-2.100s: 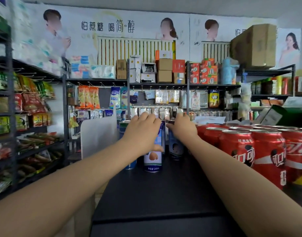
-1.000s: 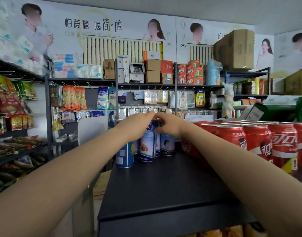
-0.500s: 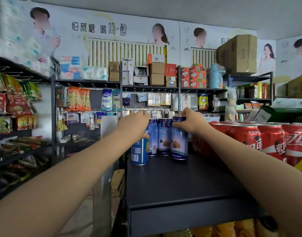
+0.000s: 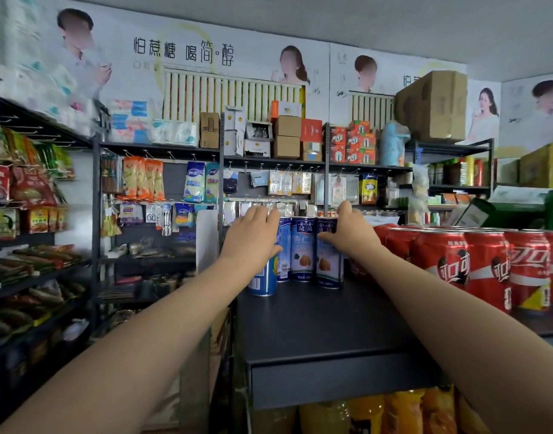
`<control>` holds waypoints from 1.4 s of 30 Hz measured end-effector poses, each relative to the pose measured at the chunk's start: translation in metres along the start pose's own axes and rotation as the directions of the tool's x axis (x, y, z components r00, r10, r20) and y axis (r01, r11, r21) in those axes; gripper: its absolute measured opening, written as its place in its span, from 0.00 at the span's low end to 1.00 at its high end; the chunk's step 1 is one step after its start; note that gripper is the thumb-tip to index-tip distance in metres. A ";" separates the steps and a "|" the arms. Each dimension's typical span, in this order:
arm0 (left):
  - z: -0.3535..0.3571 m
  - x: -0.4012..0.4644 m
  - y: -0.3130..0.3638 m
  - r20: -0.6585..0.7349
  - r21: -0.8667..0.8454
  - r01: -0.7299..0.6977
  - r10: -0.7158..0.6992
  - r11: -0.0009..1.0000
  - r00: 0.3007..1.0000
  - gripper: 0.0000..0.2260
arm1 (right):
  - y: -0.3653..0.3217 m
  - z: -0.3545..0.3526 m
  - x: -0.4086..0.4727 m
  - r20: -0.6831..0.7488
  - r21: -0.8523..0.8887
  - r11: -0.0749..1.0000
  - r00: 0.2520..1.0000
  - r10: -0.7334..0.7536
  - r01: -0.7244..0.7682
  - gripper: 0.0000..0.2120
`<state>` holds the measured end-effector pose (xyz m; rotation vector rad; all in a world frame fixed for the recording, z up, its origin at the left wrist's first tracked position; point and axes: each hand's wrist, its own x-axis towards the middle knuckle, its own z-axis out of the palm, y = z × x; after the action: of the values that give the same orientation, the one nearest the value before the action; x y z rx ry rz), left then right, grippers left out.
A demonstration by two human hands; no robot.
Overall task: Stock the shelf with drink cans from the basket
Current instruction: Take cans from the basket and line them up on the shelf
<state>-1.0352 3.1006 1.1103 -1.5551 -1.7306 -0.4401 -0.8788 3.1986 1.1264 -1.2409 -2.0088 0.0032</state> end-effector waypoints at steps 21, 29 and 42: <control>-0.080 -0.168 0.250 0.282 -0.065 -0.433 0.433 0.899 0.856 0.14 | 0.183 -0.096 -0.271 0.070 -0.106 0.935 0.940 -0.333 0.339 0.12; 0.002 -0.271 0.447 0.621 -0.503 -0.331 0.600 0.799 0.504 0.12 | 0.390 -0.088 -0.435 0.516 -0.235 0.965 0.826 0.226 -0.117 0.11; 0.162 -0.502 0.712 0.606 -0.795 -0.126 0.777 0.593 -0.170 0.10 | 0.587 -0.023 -0.754 0.526 -0.422 0.440 0.181 0.831 -0.793 0.11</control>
<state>-0.4178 3.0072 0.4818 -3.2718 -1.5108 1.1045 -0.2376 2.9226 0.4740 -2.5178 -1.5280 1.1234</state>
